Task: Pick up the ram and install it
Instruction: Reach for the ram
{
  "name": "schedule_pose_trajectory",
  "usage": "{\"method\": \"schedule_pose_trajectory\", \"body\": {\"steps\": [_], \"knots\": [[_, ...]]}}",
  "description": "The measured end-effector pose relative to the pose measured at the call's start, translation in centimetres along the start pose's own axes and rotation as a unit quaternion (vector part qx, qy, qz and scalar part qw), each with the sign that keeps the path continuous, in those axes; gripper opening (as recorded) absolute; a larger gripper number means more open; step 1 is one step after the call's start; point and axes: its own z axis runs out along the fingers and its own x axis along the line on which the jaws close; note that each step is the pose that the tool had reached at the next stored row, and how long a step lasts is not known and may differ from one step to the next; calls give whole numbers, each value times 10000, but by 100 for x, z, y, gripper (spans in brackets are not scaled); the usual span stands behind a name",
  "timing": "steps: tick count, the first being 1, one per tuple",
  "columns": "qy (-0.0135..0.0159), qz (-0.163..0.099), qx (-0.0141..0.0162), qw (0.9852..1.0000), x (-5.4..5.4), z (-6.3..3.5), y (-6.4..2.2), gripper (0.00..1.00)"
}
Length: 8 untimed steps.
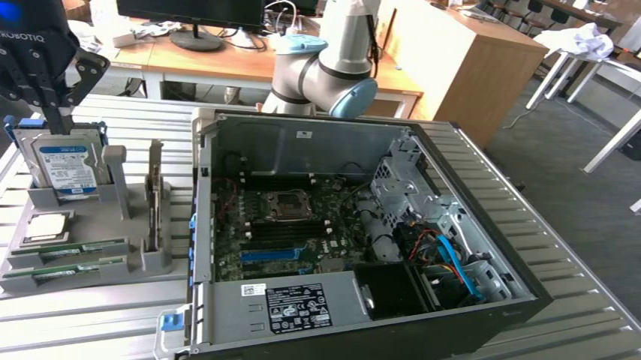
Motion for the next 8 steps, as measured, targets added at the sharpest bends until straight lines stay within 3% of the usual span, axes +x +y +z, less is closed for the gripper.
{"method": "schedule_pose_trajectory", "body": {"steps": [8], "knots": [[0, 0, 0, 10000, -1, -1, -18, 10]]}}
